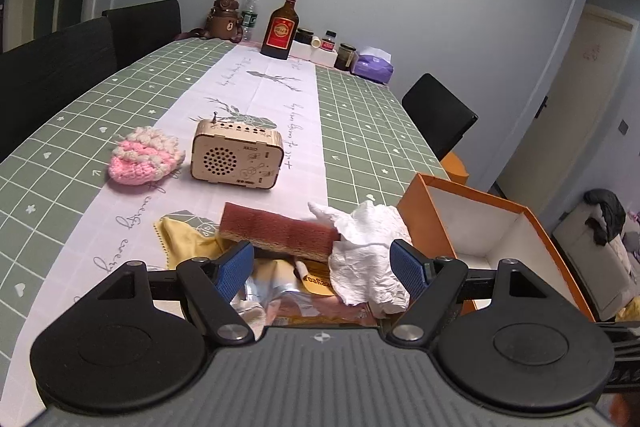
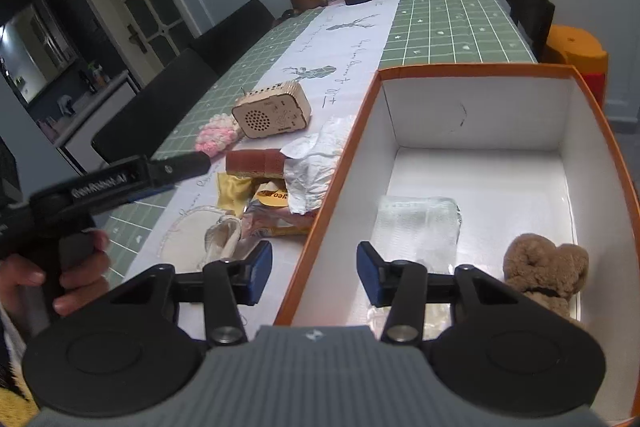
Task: Organize soft objects
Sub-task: 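Grasp the white fabric pad with grey trim with the right gripper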
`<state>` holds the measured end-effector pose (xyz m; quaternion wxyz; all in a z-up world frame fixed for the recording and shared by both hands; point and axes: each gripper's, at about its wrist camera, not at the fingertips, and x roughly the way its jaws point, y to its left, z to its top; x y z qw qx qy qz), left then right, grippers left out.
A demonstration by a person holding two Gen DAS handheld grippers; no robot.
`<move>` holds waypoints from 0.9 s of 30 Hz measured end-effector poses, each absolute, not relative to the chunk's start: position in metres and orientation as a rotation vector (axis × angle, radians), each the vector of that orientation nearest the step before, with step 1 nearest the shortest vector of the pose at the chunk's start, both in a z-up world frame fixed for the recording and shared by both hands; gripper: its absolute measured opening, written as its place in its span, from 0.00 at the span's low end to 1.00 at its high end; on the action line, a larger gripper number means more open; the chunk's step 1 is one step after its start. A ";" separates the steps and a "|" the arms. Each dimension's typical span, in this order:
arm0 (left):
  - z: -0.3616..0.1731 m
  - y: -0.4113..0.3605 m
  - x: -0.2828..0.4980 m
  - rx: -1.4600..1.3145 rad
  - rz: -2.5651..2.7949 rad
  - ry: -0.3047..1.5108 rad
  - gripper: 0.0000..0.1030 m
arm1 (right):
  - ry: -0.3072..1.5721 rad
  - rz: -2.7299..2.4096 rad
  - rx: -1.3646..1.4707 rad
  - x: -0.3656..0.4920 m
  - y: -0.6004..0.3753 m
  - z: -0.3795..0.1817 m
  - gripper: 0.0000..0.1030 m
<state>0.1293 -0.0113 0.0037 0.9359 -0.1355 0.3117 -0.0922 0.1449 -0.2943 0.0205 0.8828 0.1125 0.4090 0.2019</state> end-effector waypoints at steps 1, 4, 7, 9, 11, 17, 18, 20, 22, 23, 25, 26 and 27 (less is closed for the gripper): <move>0.004 -0.008 0.129 -0.279 -0.186 0.635 0.88 | 0.840 0.408 0.202 0.144 -0.287 0.021 0.46; 0.001 0.003 0.129 -0.274 -0.162 0.630 0.88 | 0.743 0.274 0.050 0.132 -0.267 0.027 0.51; -0.002 0.016 0.133 -0.286 -0.100 0.632 0.88 | 0.584 0.172 -0.080 0.115 -0.242 0.039 0.66; -0.004 0.028 0.134 -0.287 -0.040 0.627 0.88 | 0.483 0.144 -0.129 0.103 -0.225 0.046 0.68; -0.005 0.040 0.134 -0.276 0.005 0.619 0.88 | 0.400 0.120 -0.101 0.096 -0.213 0.049 0.68; -0.008 0.073 0.126 -0.217 0.085 0.615 0.88 | 0.468 0.279 0.007 0.109 -0.179 0.039 0.68; -0.010 0.078 0.125 -0.208 0.093 0.618 0.88 | 0.491 0.297 0.008 0.112 -0.170 0.034 0.68; -0.013 0.088 0.126 -0.197 0.119 0.624 0.88 | 0.538 0.325 0.007 0.119 -0.154 0.020 0.68; -0.018 0.096 0.127 -0.190 0.155 0.633 0.88 | 0.594 0.360 0.008 0.127 -0.138 0.003 0.74; -0.020 0.101 0.127 -0.190 0.170 0.635 0.88 | 0.622 0.377 0.011 0.131 -0.130 -0.005 0.75; -0.024 0.108 0.126 -0.195 0.181 0.640 0.88 | 0.676 0.394 0.021 0.138 -0.118 -0.020 0.75; -0.026 0.112 0.126 -0.202 0.181 0.644 0.88 | 0.701 0.395 0.022 0.141 -0.115 -0.027 0.75; -0.028 0.116 0.127 -0.214 0.183 0.647 0.88 | 0.722 0.390 0.015 0.143 -0.111 -0.034 0.75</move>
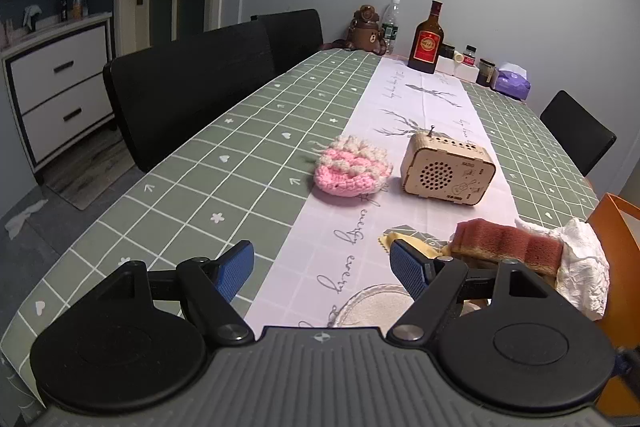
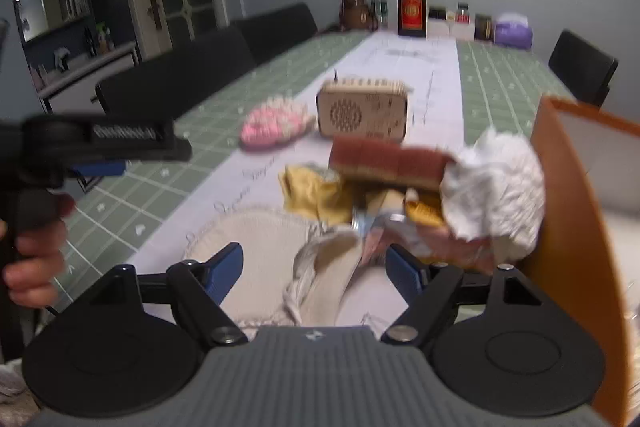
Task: Organize soft objects
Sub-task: 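Grasp the white fabric pad with grey trim with the right gripper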
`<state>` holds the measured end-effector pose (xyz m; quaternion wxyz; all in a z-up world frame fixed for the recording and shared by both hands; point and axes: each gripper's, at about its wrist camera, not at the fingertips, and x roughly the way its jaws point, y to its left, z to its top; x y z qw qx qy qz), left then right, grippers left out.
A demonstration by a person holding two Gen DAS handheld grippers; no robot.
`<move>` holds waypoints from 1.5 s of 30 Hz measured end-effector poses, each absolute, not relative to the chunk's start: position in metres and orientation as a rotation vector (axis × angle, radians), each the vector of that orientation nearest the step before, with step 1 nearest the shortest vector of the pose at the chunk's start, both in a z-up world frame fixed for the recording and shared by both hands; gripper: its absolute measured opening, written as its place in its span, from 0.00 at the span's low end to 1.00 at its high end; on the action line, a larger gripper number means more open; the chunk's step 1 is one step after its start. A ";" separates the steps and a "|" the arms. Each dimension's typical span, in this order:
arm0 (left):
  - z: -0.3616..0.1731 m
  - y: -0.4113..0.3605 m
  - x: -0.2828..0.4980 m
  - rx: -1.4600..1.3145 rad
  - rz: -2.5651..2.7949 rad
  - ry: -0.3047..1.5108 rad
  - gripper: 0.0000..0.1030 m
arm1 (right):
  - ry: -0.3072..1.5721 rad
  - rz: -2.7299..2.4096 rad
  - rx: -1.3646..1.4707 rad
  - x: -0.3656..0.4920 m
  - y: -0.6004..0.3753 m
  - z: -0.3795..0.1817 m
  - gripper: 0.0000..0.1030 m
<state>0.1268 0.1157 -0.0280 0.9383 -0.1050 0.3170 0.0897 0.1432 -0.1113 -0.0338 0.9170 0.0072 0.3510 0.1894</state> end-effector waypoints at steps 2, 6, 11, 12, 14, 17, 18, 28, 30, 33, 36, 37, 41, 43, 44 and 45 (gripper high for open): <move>-0.031 0.121 0.127 -0.244 0.199 0.647 0.88 | 0.748 0.373 -0.020 0.148 -0.105 -0.047 0.76; -0.035 0.125 0.128 -0.248 0.170 0.633 0.88 | 0.807 0.374 0.008 0.155 -0.103 -0.067 0.76; -0.044 0.125 0.134 -0.249 0.142 0.665 0.88 | 0.841 0.480 0.148 0.166 -0.104 -0.081 0.75; -0.045 0.125 0.135 -0.248 0.140 0.666 0.88 | 0.839 0.511 0.186 0.168 -0.105 -0.083 0.75; -0.046 0.128 0.135 -0.252 0.143 0.665 0.88 | 0.839 0.551 0.239 0.171 -0.104 -0.084 0.75; -0.047 0.134 0.134 -0.268 0.159 0.664 0.88 | 0.820 0.557 0.259 0.173 -0.100 -0.085 0.75; -0.047 0.137 0.134 -0.273 0.166 0.665 0.88 | 0.809 0.551 0.258 0.173 -0.099 -0.085 0.74; -0.041 0.139 0.129 -0.270 0.176 0.657 0.88 | 0.749 0.476 0.152 0.164 -0.092 -0.084 0.11; -0.039 0.133 0.129 -0.259 0.144 0.649 0.88 | 0.734 0.484 0.138 0.159 -0.099 -0.075 0.11; -0.039 0.116 0.133 -0.185 0.029 0.637 0.89 | 0.680 0.463 0.112 0.145 -0.115 -0.055 0.11; -0.041 0.102 0.141 -0.129 -0.020 0.629 0.89 | 0.643 0.434 0.110 0.131 -0.137 -0.039 0.11; -0.043 0.097 0.143 -0.113 -0.013 0.630 0.89 | 0.635 0.419 0.118 0.128 -0.144 -0.036 0.11; -0.051 0.077 0.151 0.021 -0.069 0.621 0.89 | 0.616 0.368 0.111 0.114 -0.163 -0.030 0.11; -0.055 0.067 0.156 0.100 -0.144 0.628 0.89 | 0.612 0.357 0.121 0.109 -0.171 -0.030 0.11; -0.057 0.062 0.159 0.140 -0.177 0.637 0.89 | 0.613 0.352 0.127 0.107 -0.175 -0.030 0.11; -0.059 0.056 0.162 0.185 -0.213 0.643 0.89 | 0.613 0.346 0.133 0.106 -0.179 -0.030 0.11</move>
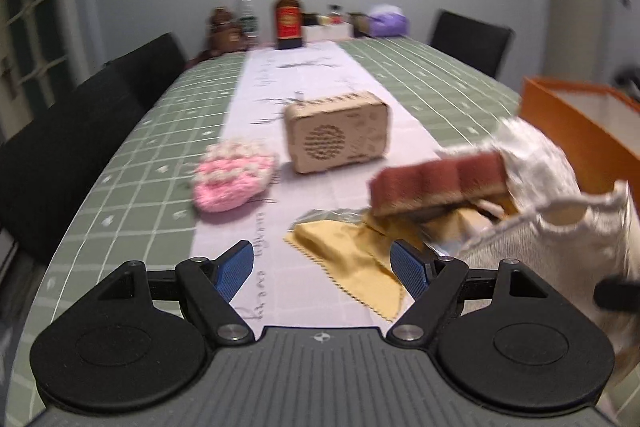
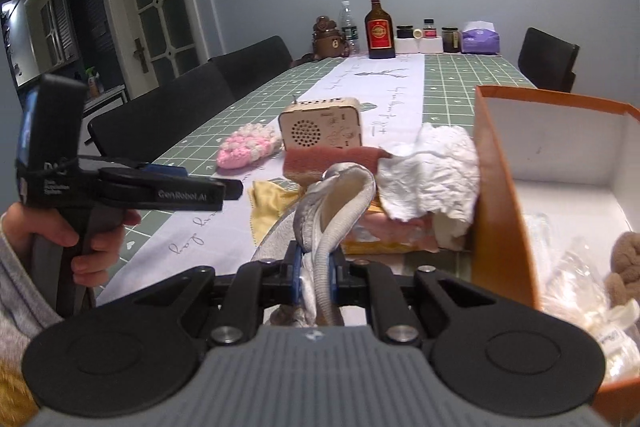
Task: Organize soft objects
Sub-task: 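Grasp the red-brown sponge with the left gripper while the right gripper holds the white pad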
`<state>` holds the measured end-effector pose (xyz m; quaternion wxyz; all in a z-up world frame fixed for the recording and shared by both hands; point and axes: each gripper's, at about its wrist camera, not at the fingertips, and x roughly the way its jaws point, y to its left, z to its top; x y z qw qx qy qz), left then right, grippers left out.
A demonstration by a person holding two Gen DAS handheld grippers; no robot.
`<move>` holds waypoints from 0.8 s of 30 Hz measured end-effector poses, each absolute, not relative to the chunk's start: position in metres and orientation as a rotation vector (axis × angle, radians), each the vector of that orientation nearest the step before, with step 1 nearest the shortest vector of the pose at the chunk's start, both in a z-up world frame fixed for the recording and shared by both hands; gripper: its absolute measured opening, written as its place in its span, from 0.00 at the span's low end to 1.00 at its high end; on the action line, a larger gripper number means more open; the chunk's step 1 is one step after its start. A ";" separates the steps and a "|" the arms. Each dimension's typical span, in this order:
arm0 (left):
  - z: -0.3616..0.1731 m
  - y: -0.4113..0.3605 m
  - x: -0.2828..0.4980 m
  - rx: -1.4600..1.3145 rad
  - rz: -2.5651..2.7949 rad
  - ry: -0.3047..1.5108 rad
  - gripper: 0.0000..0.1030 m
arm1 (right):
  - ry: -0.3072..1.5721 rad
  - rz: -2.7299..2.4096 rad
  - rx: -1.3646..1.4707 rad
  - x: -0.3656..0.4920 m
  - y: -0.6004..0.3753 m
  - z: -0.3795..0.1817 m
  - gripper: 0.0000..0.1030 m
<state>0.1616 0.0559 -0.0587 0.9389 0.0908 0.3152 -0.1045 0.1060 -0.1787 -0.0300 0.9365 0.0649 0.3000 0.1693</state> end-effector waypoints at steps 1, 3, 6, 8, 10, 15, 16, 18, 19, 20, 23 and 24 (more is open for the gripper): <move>-0.060 0.050 0.163 0.231 -0.246 0.647 0.89 | 0.614 0.343 0.137 0.105 -0.182 -0.031 0.11; -0.062 0.037 0.165 0.336 -0.303 0.631 0.89 | 0.610 0.355 0.132 0.101 -0.184 -0.031 0.11; -0.067 0.015 0.164 0.523 -0.368 0.565 0.89 | 0.612 0.352 0.138 0.100 -0.184 -0.030 0.11; -0.072 0.001 0.163 0.649 -0.401 0.506 0.89 | 0.616 0.350 0.137 0.101 -0.183 -0.030 0.11; -0.077 -0.011 0.164 0.748 -0.404 0.452 0.89 | 0.616 0.356 0.147 0.101 -0.185 -0.030 0.12; -0.087 -0.032 0.181 0.857 -0.508 0.479 0.86 | 0.629 0.382 0.214 0.107 -0.191 -0.028 0.12; -0.091 -0.036 0.185 0.883 -0.518 0.481 0.86 | 0.630 0.382 0.215 0.107 -0.191 -0.027 0.12; -0.097 -0.043 0.190 0.934 -0.513 0.460 0.84 | 0.630 0.382 0.212 0.108 -0.192 -0.027 0.12; -0.098 -0.044 0.193 0.946 -0.513 0.451 0.83 | 0.630 0.383 0.210 0.109 -0.192 -0.027 0.12; -0.097 -0.045 0.196 0.949 -0.520 0.449 0.79 | 0.629 0.385 0.207 0.109 -0.191 -0.027 0.12; -0.096 -0.045 0.206 0.921 -0.540 0.465 0.60 | 0.625 0.385 0.201 0.110 -0.191 -0.028 0.12; -0.096 -0.045 0.209 0.908 -0.545 0.487 0.52 | 0.625 0.388 0.202 0.109 -0.190 -0.029 0.12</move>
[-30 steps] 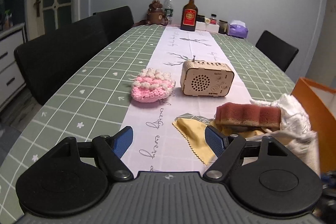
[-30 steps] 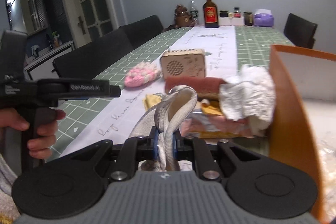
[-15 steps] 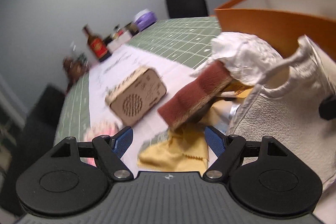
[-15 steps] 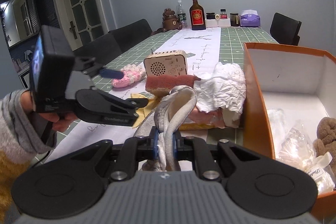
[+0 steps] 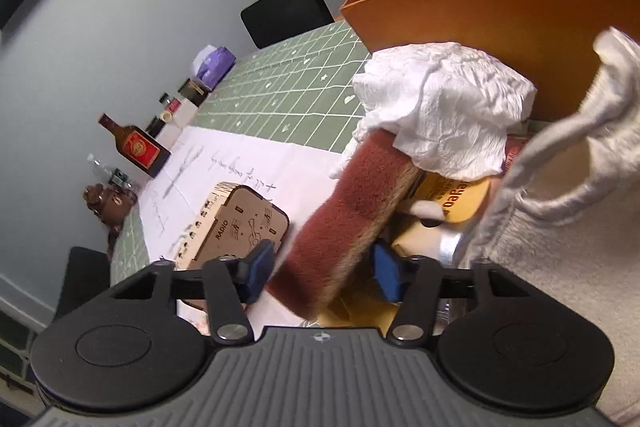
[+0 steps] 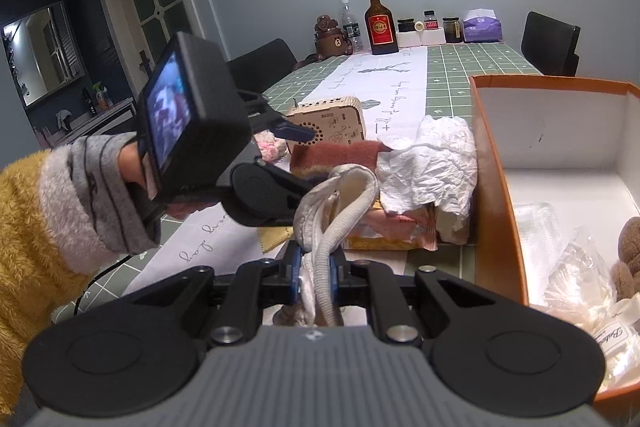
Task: Organize soft objects
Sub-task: 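Grasp the red-brown sponge with the left gripper while the right gripper holds the white pad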
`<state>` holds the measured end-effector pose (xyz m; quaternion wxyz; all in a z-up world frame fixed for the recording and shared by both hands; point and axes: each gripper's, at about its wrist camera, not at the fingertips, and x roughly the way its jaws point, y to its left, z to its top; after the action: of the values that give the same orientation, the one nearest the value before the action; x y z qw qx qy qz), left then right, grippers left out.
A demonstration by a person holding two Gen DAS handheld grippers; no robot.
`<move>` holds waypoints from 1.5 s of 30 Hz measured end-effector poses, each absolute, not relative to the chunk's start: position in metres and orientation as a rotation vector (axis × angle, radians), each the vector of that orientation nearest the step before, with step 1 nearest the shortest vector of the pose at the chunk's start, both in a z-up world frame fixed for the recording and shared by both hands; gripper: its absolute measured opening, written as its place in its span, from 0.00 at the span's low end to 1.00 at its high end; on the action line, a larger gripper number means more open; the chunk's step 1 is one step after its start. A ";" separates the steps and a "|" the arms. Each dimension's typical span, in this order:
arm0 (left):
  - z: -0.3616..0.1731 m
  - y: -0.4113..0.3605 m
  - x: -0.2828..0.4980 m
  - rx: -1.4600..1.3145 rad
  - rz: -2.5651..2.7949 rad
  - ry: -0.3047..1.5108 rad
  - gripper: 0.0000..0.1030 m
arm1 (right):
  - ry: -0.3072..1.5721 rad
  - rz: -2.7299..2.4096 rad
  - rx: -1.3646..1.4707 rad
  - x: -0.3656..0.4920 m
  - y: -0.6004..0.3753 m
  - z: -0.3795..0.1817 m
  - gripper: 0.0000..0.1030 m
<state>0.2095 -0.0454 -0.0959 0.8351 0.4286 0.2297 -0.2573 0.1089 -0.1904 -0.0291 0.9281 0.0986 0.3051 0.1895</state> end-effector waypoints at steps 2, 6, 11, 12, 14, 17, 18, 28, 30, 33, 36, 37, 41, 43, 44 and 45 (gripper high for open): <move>-0.097 -0.044 0.212 0.883 -0.544 0.497 0.48 | 0.624 0.392 0.200 0.108 -0.191 -0.029 0.12; -0.099 -0.043 0.200 0.898 -0.533 0.487 0.44 | 0.621 0.398 0.195 0.106 -0.191 -0.029 0.12; -0.095 -0.042 0.185 0.923 -0.511 0.505 0.40 | 0.624 0.398 0.197 0.106 -0.192 -0.029 0.12; -0.091 -0.039 0.182 0.907 -0.499 0.512 0.40 | 0.624 0.399 0.199 0.106 -0.192 -0.028 0.12; -0.080 -0.034 0.174 0.878 -0.479 0.486 0.39 | 0.625 0.397 0.198 0.107 -0.193 -0.028 0.12; -0.062 -0.024 0.159 0.828 -0.440 0.427 0.39 | 0.628 0.392 0.194 0.107 -0.192 -0.027 0.12; -0.054 -0.021 0.154 0.799 -0.431 0.419 0.39 | 0.628 0.391 0.196 0.108 -0.192 -0.027 0.12; -0.004 0.020 0.110 0.395 -0.376 0.561 0.38 | 0.631 0.370 0.188 0.109 -0.186 -0.027 0.12; -0.003 0.039 0.107 0.198 -0.370 0.612 0.38 | 0.632 0.368 0.187 0.109 -0.186 -0.027 0.12; -0.017 0.068 0.101 -0.056 -0.358 0.724 0.38 | 0.638 0.363 0.186 0.109 -0.183 -0.027 0.12; -0.035 0.078 0.090 -0.111 -0.319 0.765 0.38 | 0.645 0.368 0.194 0.110 -0.182 -0.028 0.12; -0.040 0.078 0.088 -0.113 -0.306 0.772 0.38 | 0.647 0.370 0.195 0.110 -0.181 -0.029 0.12; -0.055 0.083 0.089 -0.148 -0.303 0.768 0.39 | 0.667 0.382 0.195 0.116 -0.179 -0.032 0.12; -0.057 0.082 0.091 -0.122 -0.316 0.733 0.40 | 0.671 0.383 0.193 0.117 -0.176 -0.035 0.12; -0.059 0.078 0.092 -0.092 -0.329 0.712 0.40 | 0.673 0.386 0.195 0.118 -0.175 -0.035 0.12; -0.062 0.074 0.091 -0.069 -0.344 0.690 0.40 | 0.676 0.390 0.200 0.119 -0.176 -0.036 0.12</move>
<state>0.0908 0.0744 -0.0624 0.9261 -0.0337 0.3363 -0.1676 0.1186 -0.1758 -0.0363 0.9200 0.0974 0.3288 0.1899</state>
